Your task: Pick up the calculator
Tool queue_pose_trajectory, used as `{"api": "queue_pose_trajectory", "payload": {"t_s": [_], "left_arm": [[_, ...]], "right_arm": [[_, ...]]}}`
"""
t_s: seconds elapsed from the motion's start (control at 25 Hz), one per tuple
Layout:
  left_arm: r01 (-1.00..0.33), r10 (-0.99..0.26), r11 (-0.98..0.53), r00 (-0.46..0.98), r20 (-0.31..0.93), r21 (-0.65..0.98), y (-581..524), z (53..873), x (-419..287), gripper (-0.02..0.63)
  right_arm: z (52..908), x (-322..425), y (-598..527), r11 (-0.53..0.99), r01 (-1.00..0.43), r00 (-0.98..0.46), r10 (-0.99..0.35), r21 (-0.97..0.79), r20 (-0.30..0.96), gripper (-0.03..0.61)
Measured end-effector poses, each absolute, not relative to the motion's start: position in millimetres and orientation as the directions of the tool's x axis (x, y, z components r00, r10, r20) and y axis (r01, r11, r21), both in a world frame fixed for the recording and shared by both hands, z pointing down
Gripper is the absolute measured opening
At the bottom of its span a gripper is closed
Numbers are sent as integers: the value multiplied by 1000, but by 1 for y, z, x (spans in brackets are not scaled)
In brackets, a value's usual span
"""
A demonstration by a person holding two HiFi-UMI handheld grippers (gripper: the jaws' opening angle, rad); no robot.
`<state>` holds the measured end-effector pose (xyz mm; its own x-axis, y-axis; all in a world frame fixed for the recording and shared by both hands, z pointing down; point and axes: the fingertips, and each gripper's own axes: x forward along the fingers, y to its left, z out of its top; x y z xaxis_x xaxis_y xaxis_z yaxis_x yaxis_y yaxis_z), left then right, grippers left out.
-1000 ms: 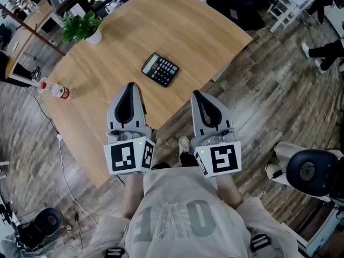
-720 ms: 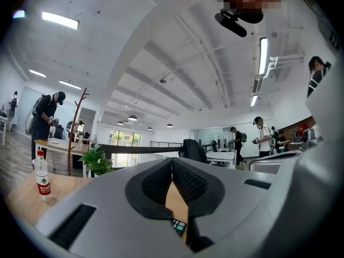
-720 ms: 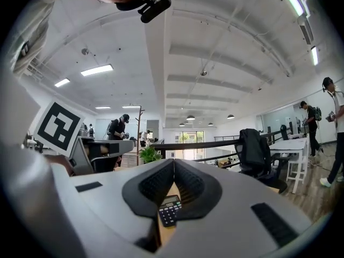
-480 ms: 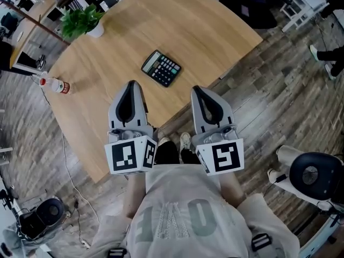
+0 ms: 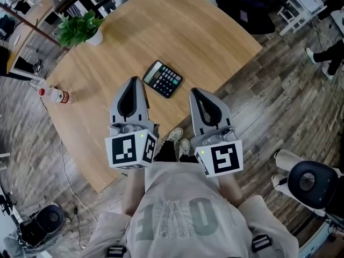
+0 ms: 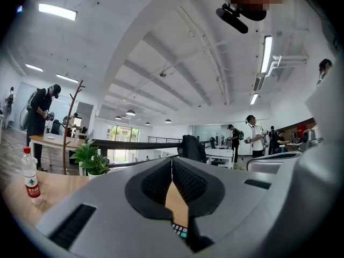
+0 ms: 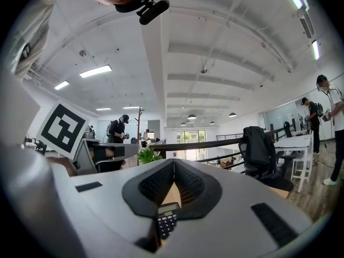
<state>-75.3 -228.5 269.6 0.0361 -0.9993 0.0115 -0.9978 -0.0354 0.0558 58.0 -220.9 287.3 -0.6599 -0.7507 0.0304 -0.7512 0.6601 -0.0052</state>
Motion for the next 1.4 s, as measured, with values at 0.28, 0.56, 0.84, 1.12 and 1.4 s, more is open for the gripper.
{"api": "queue_pose_trajectory", "payload": {"t_s": [0.28,0.56,0.84,1.12,1.4], "left_arm": [[-988,-991,-125,129,37,92,-257,270,-73,164],[-961,-915,-241,272,297,137,-334,336,-108,301],[-853,-657,-266,501,563,448,-372,460,-123,299],[-711,-438,-212,682,585,670,-370,524,-117,299],[-616,-306,-223,780,546,756,-358,545,-96,298]], "right_arm": [[282,50,-240,658,-753,-657,-753,0,28,18],[304,45,-254,645,-763,-646,-756,-45,102,18],[341,47,-260,631,-772,-631,-746,-75,215,18],[374,50,-268,602,-790,-606,-737,-116,300,18],[395,40,-271,602,-787,-608,-719,-135,336,18]]}}
